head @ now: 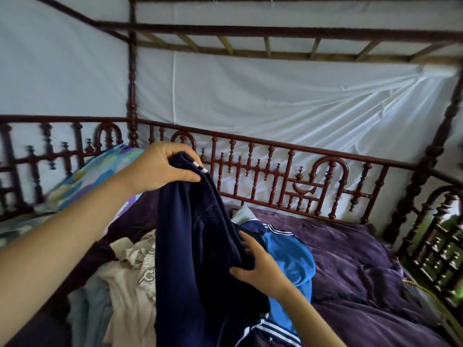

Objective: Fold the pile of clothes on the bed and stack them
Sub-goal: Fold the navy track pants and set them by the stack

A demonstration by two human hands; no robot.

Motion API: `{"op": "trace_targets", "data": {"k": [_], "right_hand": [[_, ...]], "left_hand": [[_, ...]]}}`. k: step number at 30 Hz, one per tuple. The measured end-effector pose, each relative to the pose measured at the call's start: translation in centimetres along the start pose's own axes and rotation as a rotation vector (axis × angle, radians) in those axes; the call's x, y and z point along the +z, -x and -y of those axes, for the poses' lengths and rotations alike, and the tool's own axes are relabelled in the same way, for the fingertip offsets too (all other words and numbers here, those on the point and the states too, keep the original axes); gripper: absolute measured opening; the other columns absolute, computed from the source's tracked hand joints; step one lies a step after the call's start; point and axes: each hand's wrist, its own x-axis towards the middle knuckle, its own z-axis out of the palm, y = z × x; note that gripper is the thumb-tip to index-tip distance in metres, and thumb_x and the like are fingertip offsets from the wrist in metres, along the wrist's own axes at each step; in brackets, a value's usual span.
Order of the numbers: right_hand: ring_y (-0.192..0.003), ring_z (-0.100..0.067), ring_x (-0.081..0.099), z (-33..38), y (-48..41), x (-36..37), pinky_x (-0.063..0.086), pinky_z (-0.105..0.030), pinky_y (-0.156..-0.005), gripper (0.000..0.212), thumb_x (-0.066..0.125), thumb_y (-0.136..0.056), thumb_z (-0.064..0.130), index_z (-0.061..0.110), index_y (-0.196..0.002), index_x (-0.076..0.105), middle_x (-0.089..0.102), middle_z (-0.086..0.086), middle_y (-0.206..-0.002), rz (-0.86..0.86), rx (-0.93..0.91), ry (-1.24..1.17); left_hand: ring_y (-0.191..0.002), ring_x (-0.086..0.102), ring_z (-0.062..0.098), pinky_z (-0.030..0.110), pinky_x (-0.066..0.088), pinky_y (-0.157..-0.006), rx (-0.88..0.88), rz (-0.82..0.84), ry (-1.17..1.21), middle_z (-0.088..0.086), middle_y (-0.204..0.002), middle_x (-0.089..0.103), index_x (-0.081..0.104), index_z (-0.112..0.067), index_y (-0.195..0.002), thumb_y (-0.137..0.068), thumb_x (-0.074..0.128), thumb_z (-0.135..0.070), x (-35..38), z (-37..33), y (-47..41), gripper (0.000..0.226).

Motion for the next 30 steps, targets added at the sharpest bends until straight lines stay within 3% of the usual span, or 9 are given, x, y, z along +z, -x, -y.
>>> {"op": "trace_targets", "data": {"k": [4, 9, 11, 13, 16, 19, 23, 26, 30], "right_hand": [[-0.098, -0.004, 0.054, -0.3, -0.4, 2.1, 0.042, -0.002, -0.075, 0.060, 0.067, -0.081, 0.015, 0.020, -0.135, 0.041, 0.055, 0.010, -0.108, -0.030, 0.043, 0.030], [-0.089, -0.002, 0.054, -1.0, -1.0, 2.6, 0.042, -0.002, -0.065, 0.044, 0.073, -0.079, 0.021, 0.026, -0.117, 0.052, 0.057, 0.013, -0.099, -0.001, 0.102, 0.056], [-0.077, 0.001, 0.056, -1.0, -1.4, 1.9, 0.044, -0.007, -0.066, 0.027, 0.074, -0.079, 0.020, 0.032, -0.095, 0.056, 0.059, 0.014, -0.088, 0.045, 0.092, 0.085], [-0.068, 0.003, 0.053, -0.5, -1.7, 0.6, 0.044, -0.011, -0.063, 0.025, 0.072, -0.080, 0.020, 0.035, -0.076, 0.053, 0.057, 0.015, -0.077, 0.082, 0.078, 0.165], [-0.067, -0.005, 0.053, 0.9, -2.9, -3.1, 0.041, -0.015, -0.059, 0.014, 0.066, -0.086, 0.022, 0.024, -0.075, 0.057, 0.057, 0.008, -0.073, 0.050, 0.055, 0.341], [-0.084, -0.024, 0.060, 3.2, -4.2, -8.2, 0.046, -0.033, -0.071, 0.012, 0.059, -0.090, 0.024, 0.012, -0.089, 0.060, 0.061, -0.004, -0.085, -0.155, 0.048, 0.518], [-0.097, -0.033, 0.058, 8.3, -4.2, -14.6, 0.036, -0.033, -0.065, 0.023, 0.047, -0.096, 0.026, 0.006, -0.103, 0.055, 0.062, -0.012, -0.104, -0.546, 0.000, 0.757], [-0.103, -0.037, 0.055, 12.5, -3.5, -19.2, 0.036, -0.037, -0.071, 0.028, 0.043, -0.098, 0.024, 0.003, -0.114, 0.052, 0.060, -0.019, -0.112, -0.845, -0.062, 0.724], [-0.112, -0.039, 0.046, 17.5, -1.8, -23.5, 0.035, -0.044, -0.082, 0.030, 0.039, -0.098, 0.018, 0.000, -0.120, 0.049, 0.053, -0.022, -0.123, -1.150, -0.158, 0.663]], "left_hand": [[-0.066, 0.057, -0.013, 0.001, 0.041, -0.067, -0.041, -0.126, -0.087, -0.028, -0.066, 0.064, 0.066, -0.049, -0.060, -0.068, 0.077, 0.002, -1.6, 0.7, 0.7, 0.053], [-0.065, 0.057, -0.011, 0.003, 0.042, -0.066, -0.117, -0.219, -0.147, -0.028, -0.065, 0.064, 0.065, -0.036, -0.063, -0.069, 0.078, 0.000, -3.3, 1.7, 1.0, 0.038], [-0.062, 0.056, -0.015, 0.000, 0.040, -0.063, -0.138, -0.268, -0.146, -0.031, -0.061, 0.062, 0.062, -0.028, -0.068, -0.070, 0.076, 0.003, -3.8, 1.9, 1.1, 0.033], [-0.058, 0.054, -0.018, -0.001, 0.039, -0.058, -0.175, -0.325, -0.126, -0.032, -0.057, 0.060, 0.060, -0.024, -0.069, -0.071, 0.074, 0.003, -4.3, 2.2, 1.1, 0.031], [-0.055, 0.054, -0.017, -0.001, 0.040, -0.056, -0.210, -0.385, -0.107, -0.023, -0.056, 0.062, 0.059, -0.023, -0.070, -0.073, 0.074, 0.003, -5.0, 3.0, 0.9, 0.030], [-0.055, 0.054, -0.017, -0.001, 0.040, -0.057, -0.223, -0.416, -0.116, -0.016, -0.068, 0.060, 0.061, -0.017, -0.077, -0.074, 0.073, 0.001, -5.6, 3.5, 0.0, 0.022], [-0.067, 0.055, -0.001, 0.009, 0.044, -0.064, -0.209, -0.451, -0.092, -0.009, -0.076, 0.058, 0.063, -0.014, -0.086, -0.074, 0.075, -0.005, -6.4, 2.8, -2.4, 0.020], [-0.069, 0.053, 0.005, 0.007, 0.043, -0.062, -0.117, -0.475, -0.047, -0.009, -0.075, 0.057, 0.061, -0.019, -0.082, -0.076, 0.074, -0.006, -6.6, 0.3, -4.7, 0.019], [-0.064, 0.054, -0.004, 0.004, 0.044, -0.059, 0.032, -0.525, 0.001, -0.012, -0.076, 0.055, 0.057, -0.024, -0.079, -0.079, 0.072, -0.010, -6.9, -4.2, -7.7, 0.020]]}}
